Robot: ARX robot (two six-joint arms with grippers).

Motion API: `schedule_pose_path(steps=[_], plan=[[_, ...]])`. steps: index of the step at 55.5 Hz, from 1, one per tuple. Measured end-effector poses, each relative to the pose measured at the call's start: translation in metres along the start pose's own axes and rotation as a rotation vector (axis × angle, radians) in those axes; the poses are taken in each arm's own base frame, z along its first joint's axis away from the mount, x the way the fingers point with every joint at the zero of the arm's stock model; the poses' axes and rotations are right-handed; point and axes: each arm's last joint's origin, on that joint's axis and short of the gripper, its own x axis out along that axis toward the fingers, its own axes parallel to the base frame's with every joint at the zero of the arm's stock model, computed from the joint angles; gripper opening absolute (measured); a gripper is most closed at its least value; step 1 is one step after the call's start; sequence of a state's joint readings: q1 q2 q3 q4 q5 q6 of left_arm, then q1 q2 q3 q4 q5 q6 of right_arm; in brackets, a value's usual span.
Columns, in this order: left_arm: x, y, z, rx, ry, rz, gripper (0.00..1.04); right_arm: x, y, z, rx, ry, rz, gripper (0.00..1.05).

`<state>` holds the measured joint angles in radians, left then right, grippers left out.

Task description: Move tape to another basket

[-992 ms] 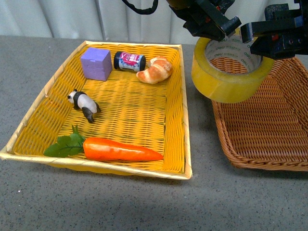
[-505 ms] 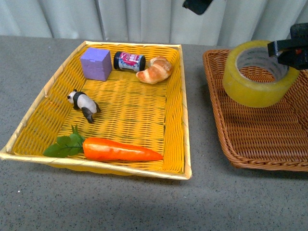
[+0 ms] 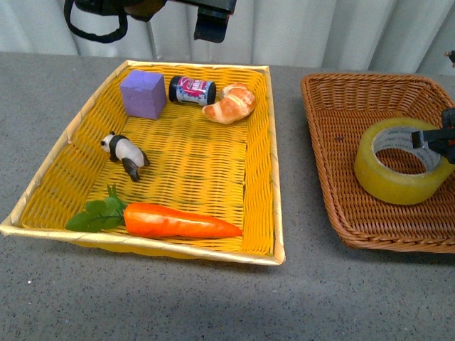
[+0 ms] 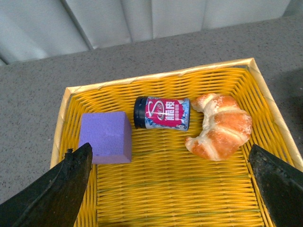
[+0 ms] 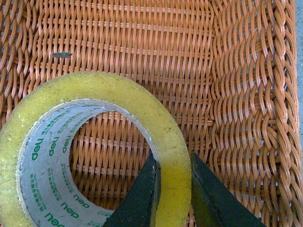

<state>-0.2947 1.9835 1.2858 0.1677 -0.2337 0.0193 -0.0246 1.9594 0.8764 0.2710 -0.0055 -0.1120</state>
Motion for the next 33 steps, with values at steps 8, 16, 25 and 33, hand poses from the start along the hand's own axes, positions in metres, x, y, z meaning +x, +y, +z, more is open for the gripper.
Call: schedule_pose_path(steps=[8, 16, 25, 33], plan=[[0.0, 0.002, -0.001, -0.035, -0.01, 0.04, 0.98, 0.003, -0.004, -0.001, 0.012, -0.021, -0.003, 0.14], [-0.002, 0.002, -0.001, -0.061, -0.013, 0.059, 0.98, 0.003, -0.007, -0.001, 0.024, -0.036, -0.013, 0.15], [-0.005, 0.004, 0.0, -0.086, -0.035, 0.128, 0.98, -0.001, -0.007, -0.006, 0.044, -0.048, -0.008, 0.44], [-0.015, 0.006, 0.004, -0.101, -0.088, 0.213, 0.98, -0.013, -0.008, -0.003, 0.05, -0.117, -0.03, 0.65]])
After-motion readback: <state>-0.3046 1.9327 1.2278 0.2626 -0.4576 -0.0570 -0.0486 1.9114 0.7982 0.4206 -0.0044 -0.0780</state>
